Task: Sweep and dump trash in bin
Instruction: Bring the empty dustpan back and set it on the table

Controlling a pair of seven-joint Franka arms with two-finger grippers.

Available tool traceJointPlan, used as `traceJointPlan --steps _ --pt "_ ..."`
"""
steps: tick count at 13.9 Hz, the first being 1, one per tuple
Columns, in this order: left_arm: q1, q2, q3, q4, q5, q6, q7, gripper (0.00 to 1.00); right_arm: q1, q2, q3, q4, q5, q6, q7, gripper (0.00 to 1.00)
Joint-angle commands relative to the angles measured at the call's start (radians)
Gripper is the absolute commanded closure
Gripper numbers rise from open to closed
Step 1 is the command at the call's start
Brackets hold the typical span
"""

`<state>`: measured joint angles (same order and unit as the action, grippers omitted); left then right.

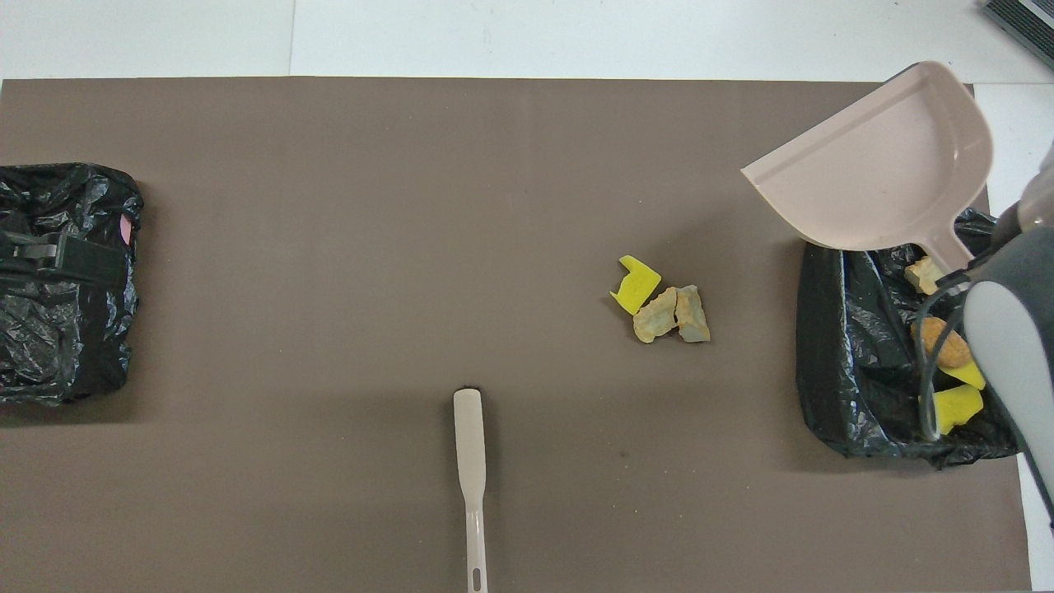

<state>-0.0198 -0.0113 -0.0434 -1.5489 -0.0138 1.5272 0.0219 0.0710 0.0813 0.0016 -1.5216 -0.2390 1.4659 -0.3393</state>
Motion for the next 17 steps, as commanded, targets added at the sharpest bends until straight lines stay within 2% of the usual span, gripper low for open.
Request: traceJointPlan --steps 1,6,8,11,14,17 --pt "0.008 -0.006 -0.003 0.004 0.012 0.004 0.001 0.00 0.050 0.047 -0.006 0.003 0.104 0.051 0.104 1.00" --pt "0.008 -0.006 -0.003 0.003 0.012 0.004 0.001 0.00 0.217 0.230 -0.006 0.066 0.246 0.167 0.434 1.00" --pt "0.008 -0.012 -0.004 0.003 0.012 0.004 0.001 0.00 0.243 0.297 0.003 0.110 0.331 0.224 0.547 1.00" --pt "0.008 -0.012 -0.004 0.003 0.012 0.004 0.001 0.00 0.314 0.418 0.024 0.245 0.358 0.244 0.635 1.00" --pt "0.008 -0.012 -0.003 0.003 0.012 0.004 0.001 0.00 0.349 0.503 0.092 0.293 0.372 0.335 0.747 1.00" --pt "0.008 -0.012 -0.004 0.003 0.012 0.004 0.001 0.00 0.412 0.574 0.097 0.316 0.371 0.419 0.806 1.00"
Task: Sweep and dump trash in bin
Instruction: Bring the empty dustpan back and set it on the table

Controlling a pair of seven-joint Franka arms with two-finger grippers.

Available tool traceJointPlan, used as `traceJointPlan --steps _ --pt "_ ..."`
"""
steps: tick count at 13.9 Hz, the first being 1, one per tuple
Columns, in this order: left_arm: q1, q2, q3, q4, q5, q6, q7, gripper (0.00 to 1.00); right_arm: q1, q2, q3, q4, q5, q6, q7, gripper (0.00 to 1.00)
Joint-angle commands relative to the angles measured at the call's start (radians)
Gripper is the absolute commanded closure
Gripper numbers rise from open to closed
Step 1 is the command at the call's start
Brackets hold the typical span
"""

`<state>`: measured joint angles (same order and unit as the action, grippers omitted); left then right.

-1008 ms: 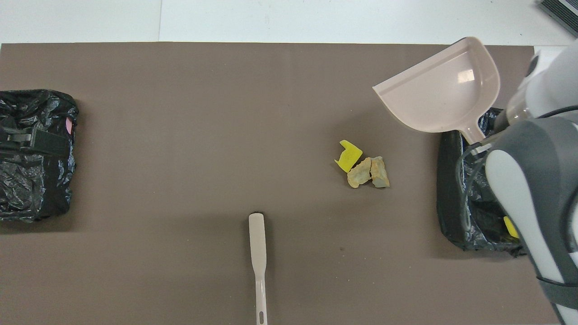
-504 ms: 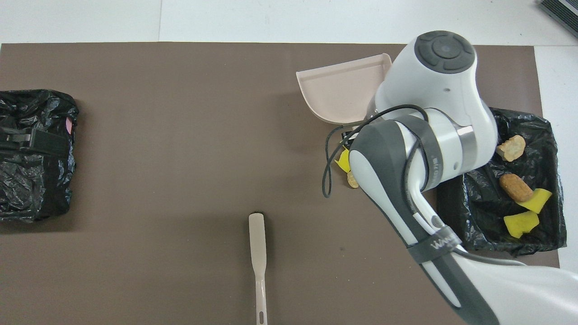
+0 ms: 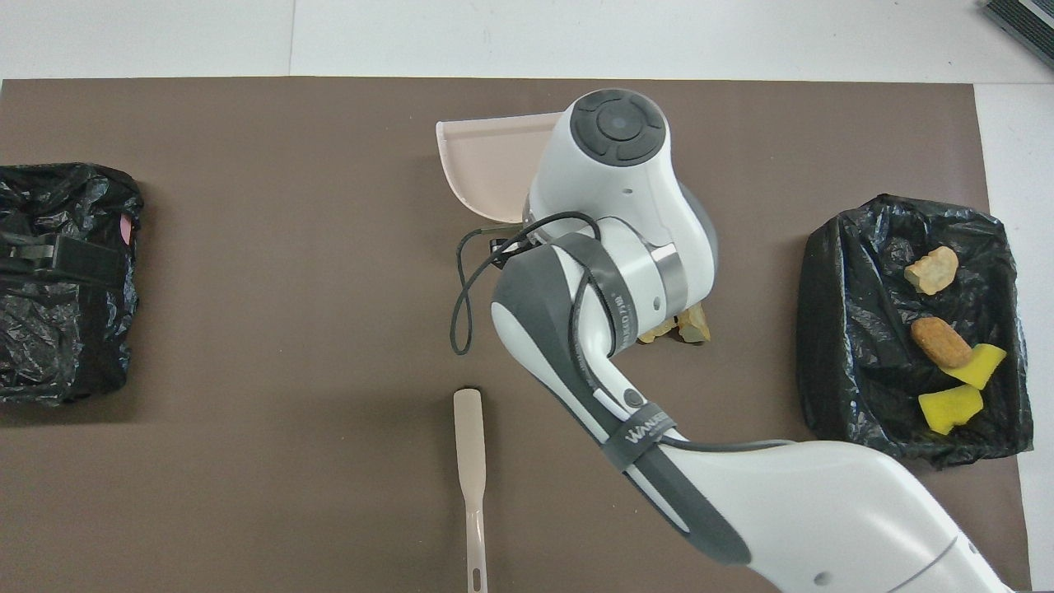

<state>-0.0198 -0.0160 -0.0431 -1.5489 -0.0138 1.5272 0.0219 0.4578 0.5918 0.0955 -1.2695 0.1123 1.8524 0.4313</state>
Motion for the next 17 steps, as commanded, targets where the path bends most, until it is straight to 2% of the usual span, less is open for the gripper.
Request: traceJointPlan --steps 1,7,15,16,17 --pt "0.008 -0.007 -0.003 0.003 0.012 0.004 0.001 0.00 0.041 0.080 0.003 0.068 0.020 0.042 0.049 1.00" --pt "0.008 -0.007 -0.004 0.003 0.012 0.004 0.001 0.00 0.119 0.118 0.001 0.056 0.003 0.048 0.101 1.00" --pt "0.008 -0.007 -0.004 0.003 0.012 0.004 0.001 0.00 0.117 0.138 0.001 0.055 0.001 0.097 0.124 1.00" --pt "0.008 -0.007 -0.004 0.004 0.012 -0.013 0.006 0.00 0.117 0.138 0.001 0.055 0.003 0.093 0.124 0.89" --pt "0.000 -0.021 -0.004 -0.005 0.012 -0.042 0.003 0.00 0.117 0.138 0.001 0.053 0.001 0.091 0.122 0.56"
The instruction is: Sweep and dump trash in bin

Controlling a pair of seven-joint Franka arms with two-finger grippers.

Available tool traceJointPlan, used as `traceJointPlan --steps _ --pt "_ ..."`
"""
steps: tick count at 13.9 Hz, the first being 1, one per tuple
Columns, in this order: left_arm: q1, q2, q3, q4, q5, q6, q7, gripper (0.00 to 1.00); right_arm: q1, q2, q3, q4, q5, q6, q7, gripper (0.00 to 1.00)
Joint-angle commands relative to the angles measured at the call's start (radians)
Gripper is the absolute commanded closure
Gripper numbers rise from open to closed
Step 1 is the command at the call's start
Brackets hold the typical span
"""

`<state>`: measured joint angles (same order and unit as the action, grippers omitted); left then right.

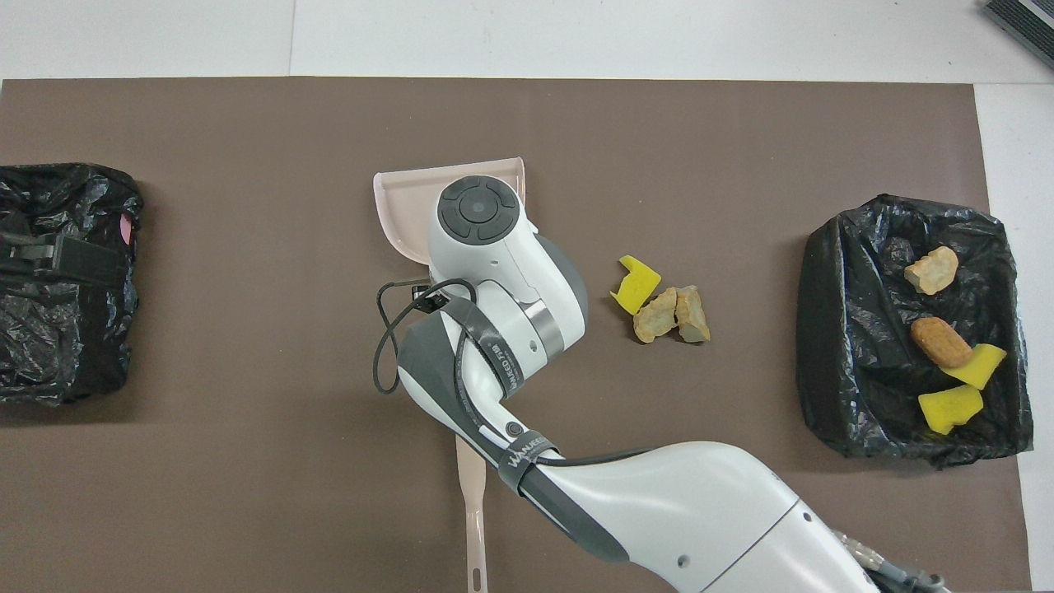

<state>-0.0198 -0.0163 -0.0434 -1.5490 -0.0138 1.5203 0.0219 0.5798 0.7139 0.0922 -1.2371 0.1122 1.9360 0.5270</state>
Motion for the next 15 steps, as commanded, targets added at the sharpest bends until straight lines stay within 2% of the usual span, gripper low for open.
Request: traceJointPlan --steps 1,2,4,7,8,11,13,15 --pt "-0.005 -0.022 -0.004 -0.003 0.012 -0.038 0.001 0.00 -0.009 0.015 0.004 0.021 0.000 0.001 0.016 0.34" --pt "-0.005 -0.024 -0.004 -0.002 0.012 -0.035 0.001 0.00 -0.017 0.009 0.004 0.021 -0.003 -0.003 0.011 0.00" --pt "0.006 -0.024 -0.006 -0.003 0.000 -0.034 0.009 0.00 -0.034 -0.019 0.001 0.021 0.000 -0.032 -0.009 0.00" --pt "-0.011 -0.022 -0.015 0.006 -0.012 -0.035 -0.028 0.00 -0.055 -0.117 0.003 0.018 0.015 -0.135 -0.009 0.00" --pt "-0.014 -0.010 -0.018 0.007 -0.027 -0.034 -0.031 0.00 -0.067 -0.158 0.001 -0.011 0.017 -0.170 -0.010 0.00" --pt "-0.101 0.119 -0.032 0.067 -0.020 -0.008 -0.071 0.00 -0.145 -0.283 0.003 -0.090 0.053 -0.286 -0.015 0.00" --pt "-0.156 0.153 -0.035 0.061 -0.015 0.084 -0.108 0.00 -0.170 -0.344 0.001 -0.102 0.054 -0.415 -0.001 0.00" --pt "-0.224 0.200 -0.035 0.055 0.007 0.165 -0.137 0.00 -0.173 -0.448 0.001 -0.212 0.057 -0.443 -0.004 0.00"
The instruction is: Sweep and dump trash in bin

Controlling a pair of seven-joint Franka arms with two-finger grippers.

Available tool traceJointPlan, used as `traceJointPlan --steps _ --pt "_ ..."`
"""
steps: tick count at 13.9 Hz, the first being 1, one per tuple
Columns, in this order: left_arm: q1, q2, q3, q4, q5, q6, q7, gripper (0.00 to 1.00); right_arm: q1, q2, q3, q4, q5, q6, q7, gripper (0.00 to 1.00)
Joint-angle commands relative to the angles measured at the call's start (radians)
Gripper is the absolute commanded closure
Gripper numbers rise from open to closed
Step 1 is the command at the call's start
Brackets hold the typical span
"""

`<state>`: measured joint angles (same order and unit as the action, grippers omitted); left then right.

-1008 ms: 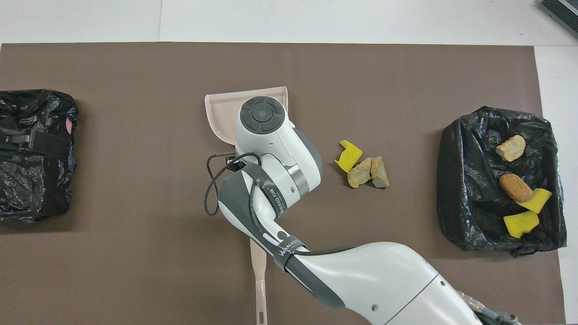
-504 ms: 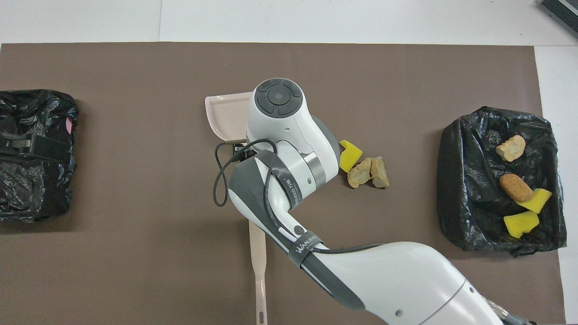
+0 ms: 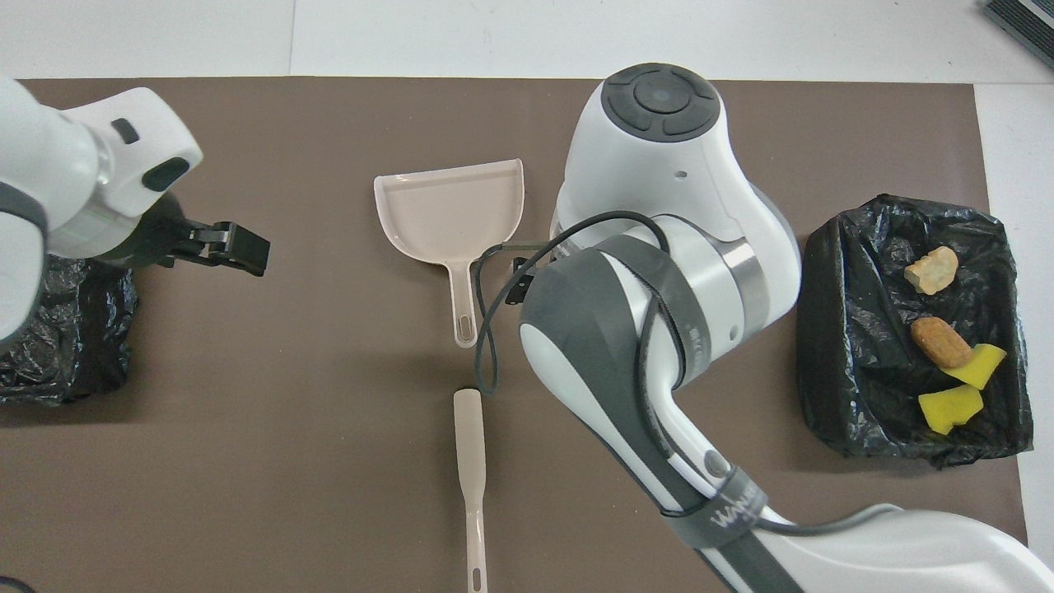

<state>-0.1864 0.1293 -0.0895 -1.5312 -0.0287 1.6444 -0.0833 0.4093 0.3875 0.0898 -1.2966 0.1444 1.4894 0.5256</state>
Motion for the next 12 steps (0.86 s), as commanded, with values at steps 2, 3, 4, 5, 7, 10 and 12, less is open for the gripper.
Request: traceJointPlan --steps 2,3,4,5,7,10,12 --pt "-0.125 0.110 0.013 0.037 0.044 0.101 -0.131 0.00 -0.012 -0.241 0.005 -0.298 0.027 0.009 -0.010 0.00" --pt "-0.152 0.154 0.011 0.039 0.067 0.138 -0.195 0.00 -0.010 -0.299 0.004 -0.369 0.050 0.011 -0.012 0.00" --pt "-0.206 0.195 0.011 0.039 0.087 0.162 -0.258 0.00 -0.001 -0.364 0.004 -0.451 0.070 0.031 -0.012 0.00" --pt "-0.225 0.222 0.013 0.037 0.093 0.216 -0.301 0.00 0.006 -0.433 0.005 -0.554 0.075 0.073 -0.010 0.00" --pt "-0.238 0.265 0.011 0.036 0.098 0.291 -0.352 0.00 0.067 -0.577 0.005 -0.787 0.110 0.216 -0.001 0.00" --pt "-0.251 0.274 0.011 -0.009 0.098 0.351 -0.363 0.00 0.111 -0.656 0.007 -0.909 0.138 0.296 0.005 0.00" --pt "-0.275 0.271 0.010 -0.084 0.092 0.412 -0.409 0.00 0.187 -0.598 0.007 -0.915 0.146 0.407 0.054 0.00"
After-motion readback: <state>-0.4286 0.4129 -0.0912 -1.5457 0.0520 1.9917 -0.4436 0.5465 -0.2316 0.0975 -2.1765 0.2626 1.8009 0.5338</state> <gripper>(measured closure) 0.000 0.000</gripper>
